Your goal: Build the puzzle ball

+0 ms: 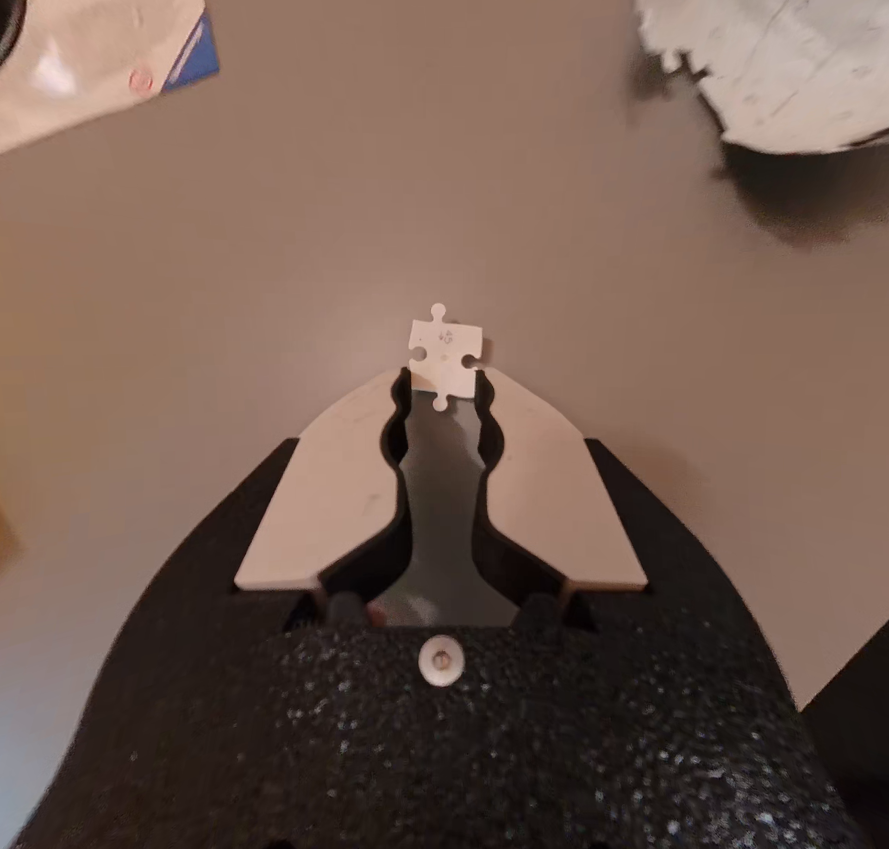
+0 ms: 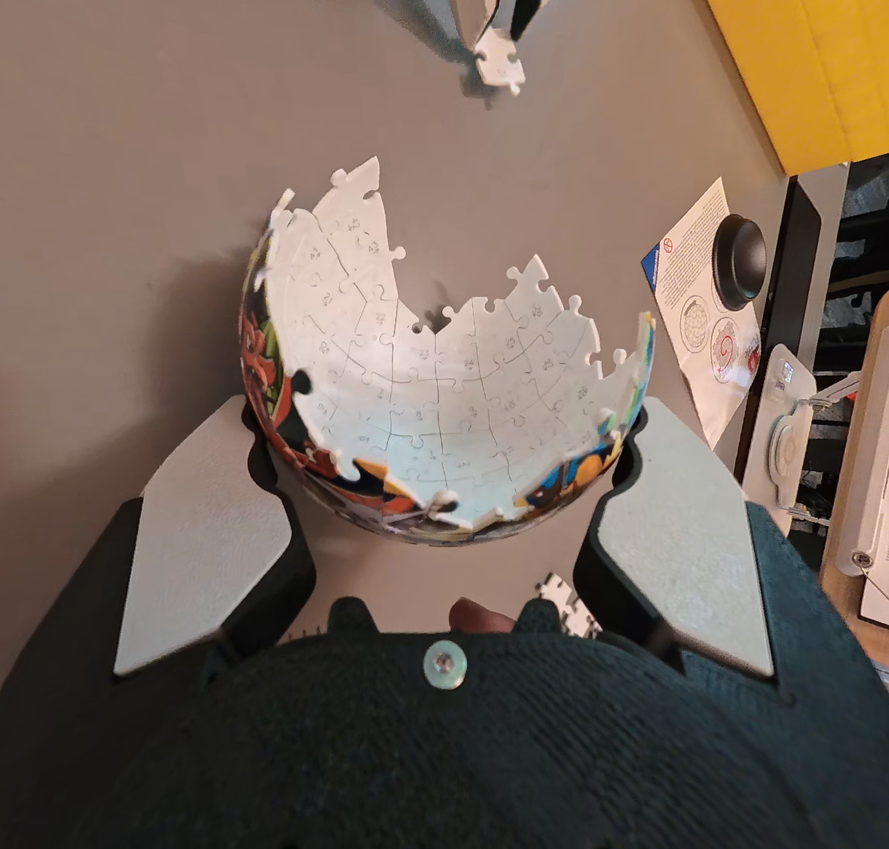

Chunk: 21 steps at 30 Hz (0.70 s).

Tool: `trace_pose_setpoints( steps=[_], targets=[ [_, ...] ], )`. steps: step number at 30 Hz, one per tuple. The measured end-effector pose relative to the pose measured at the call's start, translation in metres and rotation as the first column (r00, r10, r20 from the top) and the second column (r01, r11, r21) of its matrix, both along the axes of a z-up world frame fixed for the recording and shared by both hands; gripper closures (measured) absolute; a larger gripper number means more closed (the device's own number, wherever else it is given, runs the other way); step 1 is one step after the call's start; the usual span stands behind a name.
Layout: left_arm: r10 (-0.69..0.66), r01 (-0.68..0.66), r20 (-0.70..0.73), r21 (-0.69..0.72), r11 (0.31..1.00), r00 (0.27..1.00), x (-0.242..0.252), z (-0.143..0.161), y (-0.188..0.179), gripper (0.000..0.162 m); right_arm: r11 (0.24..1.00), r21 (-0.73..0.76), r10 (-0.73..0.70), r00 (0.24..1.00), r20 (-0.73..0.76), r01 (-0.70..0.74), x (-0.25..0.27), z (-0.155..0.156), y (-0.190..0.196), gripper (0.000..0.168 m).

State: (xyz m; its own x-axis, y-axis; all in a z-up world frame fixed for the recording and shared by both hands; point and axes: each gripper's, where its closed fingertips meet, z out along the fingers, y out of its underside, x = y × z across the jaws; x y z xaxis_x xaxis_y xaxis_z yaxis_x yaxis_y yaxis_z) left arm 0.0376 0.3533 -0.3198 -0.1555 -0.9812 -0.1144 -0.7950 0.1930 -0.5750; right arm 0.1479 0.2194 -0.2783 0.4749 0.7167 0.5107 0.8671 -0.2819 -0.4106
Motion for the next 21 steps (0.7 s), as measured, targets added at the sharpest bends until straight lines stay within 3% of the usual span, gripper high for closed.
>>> trace_pose_setpoints(
  steps=[1, 5, 10, 21],
  targets=[
    [-0.037, 0.037, 0.008, 0.002, 0.999, 0.999, 0.005, 0.003, -0.007, 0.137, 1.0, -0.007, -0.003, 1.0, 0.009, 0.003, 0.001, 0.0, -0.001, 0.031],
    [-0.241, 0.24, 0.046, 0.024, 0.97, 0.969, 0.03, 0.015, -0.037, 0.137, 1.0, -0.025, -0.002, 1.0, 0.022, 0.003, 0.003, 0.0, -0.005, 0.031],
    [-0.458, 0.445, 0.1, 0.128, 0.886, 0.883, 0.063, 0.025, -0.068, 0.137, 0.999, -0.043, -0.016, 0.999, 0.039, 0.017, 0.012, 0.002, -0.012, 0.032],
    [-0.585, 0.542, 0.163, 0.246, 0.804, 0.794, 0.096, 0.024, -0.105, 0.137, 0.998, -0.056, -0.022, 0.997, 0.073, 0.026, 0.021, 0.002, -0.019, 0.032]
  ],
)
